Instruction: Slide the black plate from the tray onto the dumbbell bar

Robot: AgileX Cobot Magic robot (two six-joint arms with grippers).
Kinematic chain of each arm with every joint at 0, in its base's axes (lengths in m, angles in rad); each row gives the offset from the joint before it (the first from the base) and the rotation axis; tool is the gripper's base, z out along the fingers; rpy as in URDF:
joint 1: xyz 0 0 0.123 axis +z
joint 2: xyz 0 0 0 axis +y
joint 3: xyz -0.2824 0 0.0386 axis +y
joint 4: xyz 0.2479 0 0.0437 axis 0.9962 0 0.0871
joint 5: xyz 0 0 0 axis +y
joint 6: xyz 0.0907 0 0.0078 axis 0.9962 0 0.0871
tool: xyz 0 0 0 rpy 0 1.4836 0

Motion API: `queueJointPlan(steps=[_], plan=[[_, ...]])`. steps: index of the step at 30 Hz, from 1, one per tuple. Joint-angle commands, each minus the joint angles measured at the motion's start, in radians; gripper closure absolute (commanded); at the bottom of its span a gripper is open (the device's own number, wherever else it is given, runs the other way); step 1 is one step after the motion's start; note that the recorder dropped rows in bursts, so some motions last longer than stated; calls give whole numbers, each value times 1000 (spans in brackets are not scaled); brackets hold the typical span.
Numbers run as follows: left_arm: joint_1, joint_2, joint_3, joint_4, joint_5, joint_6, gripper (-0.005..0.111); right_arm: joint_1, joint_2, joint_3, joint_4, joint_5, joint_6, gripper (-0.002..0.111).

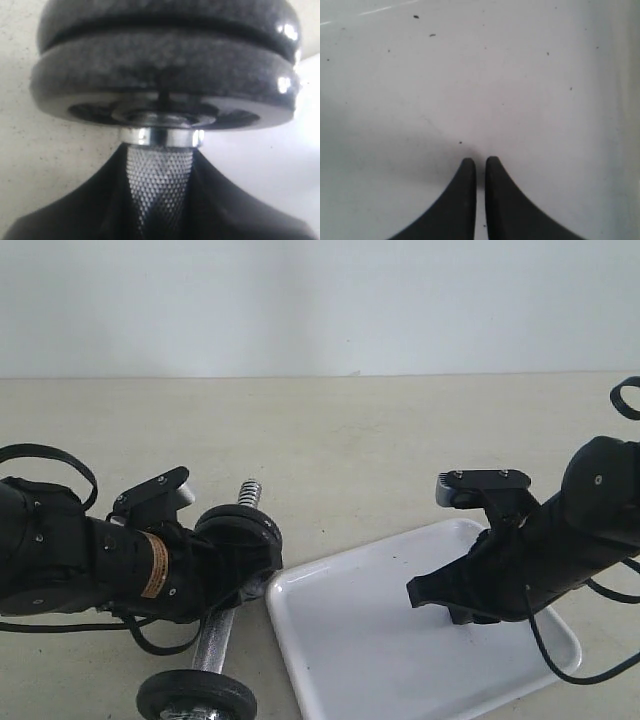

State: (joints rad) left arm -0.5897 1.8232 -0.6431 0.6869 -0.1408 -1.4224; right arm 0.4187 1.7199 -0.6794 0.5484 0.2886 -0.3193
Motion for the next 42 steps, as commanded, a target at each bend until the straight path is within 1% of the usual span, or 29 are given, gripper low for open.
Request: queueJointPlan(steps=[1, 6, 14, 18, 21, 23, 24, 26, 28, 42], plan=[[0, 34, 41, -4, 131, -48, 102, 0, -10, 4, -4, -5, -10, 106], [0, 11, 41, -4, 120, -71, 102, 0, -10, 4, -4, -5, -12, 106], [0, -37, 47, -4, 97, -198, 102, 0, -10, 4, -4, 8, -24, 106], [0, -61, 84, -4, 0, -266, 102, 0, -10, 4, -4, 8, -24, 106], [0, -70, 114, -4, -26, -290, 102, 0, -10, 4, -4, 11, -24, 106], [-2, -70, 145, -10, -63, -294, 102, 0, -10, 4, -4, 11, -24, 106], [-2, -70, 166, -45, -100, -294, 102, 0, -10, 4, -4, 11, -24, 106], [-2, -70, 185, -92, -151, -290, 102, 0, -10, 4, -4, 11, -24, 106], [-2, -70, 190, -104, -172, -290, 102, 0, -10, 4, -4, 11, -24, 106], [-2, -71, 190, -104, -181, -268, 102, 0, -10, 4, -4, 10, -28, 106]])
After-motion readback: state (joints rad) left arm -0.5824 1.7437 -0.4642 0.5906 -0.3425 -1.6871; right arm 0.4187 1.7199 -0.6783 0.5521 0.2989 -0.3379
